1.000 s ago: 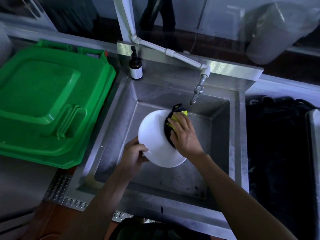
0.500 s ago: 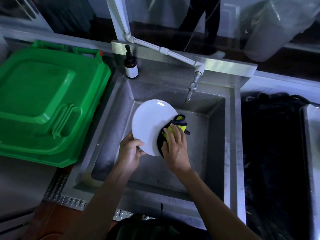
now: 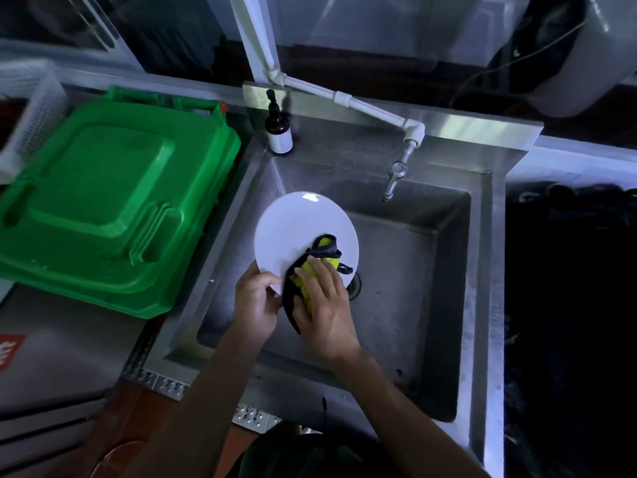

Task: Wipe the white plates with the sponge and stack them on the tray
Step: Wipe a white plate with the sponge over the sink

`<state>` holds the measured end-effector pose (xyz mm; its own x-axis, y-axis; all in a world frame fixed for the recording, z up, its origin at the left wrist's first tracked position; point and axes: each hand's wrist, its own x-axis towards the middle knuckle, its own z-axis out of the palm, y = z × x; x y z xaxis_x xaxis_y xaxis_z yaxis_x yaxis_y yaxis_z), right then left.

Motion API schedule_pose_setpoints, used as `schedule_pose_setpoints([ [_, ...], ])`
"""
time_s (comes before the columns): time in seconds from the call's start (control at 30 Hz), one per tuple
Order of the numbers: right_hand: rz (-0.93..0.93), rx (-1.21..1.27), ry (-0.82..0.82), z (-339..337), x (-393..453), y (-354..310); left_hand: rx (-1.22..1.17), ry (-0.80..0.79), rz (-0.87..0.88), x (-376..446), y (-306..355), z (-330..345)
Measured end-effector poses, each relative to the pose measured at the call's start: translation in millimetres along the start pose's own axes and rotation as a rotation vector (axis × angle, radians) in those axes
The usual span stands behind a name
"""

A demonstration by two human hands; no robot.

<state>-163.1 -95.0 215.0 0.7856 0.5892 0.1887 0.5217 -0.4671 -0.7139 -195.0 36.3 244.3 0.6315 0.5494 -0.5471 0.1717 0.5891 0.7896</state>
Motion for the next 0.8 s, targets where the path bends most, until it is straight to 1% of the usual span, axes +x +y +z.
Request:
schedule_pose_setpoints([
  [0.1, 0.05, -0.012, -0.04, -10, -6, 17, 0.037, 0.093, -0.05, -2, 1, 0],
  [0.23, 0.07, -0.012, -0.059, -25, -3, 42, 0.107, 0.133, -0.048, -5, -3, 5],
  [0.37, 0.087, -0.013, -0.07, -42, 8, 67, 0.153, 0.049, -0.044, -10, -6, 17],
  [0.57, 0.079, -0.013, -0.095, -67, 33, 94, 0.215, -0.027, -0.077, -12, -16, 25],
  [0.7, 0.018, -0.018, -0.118, -78, 47, 98, 0.287, -0.077, -0.105, -14, -20, 29],
  [0.8, -0.071, 0.004, -0.131, -81, 54, 96, 0.339, -0.155, -0.123, -17, -21, 34],
])
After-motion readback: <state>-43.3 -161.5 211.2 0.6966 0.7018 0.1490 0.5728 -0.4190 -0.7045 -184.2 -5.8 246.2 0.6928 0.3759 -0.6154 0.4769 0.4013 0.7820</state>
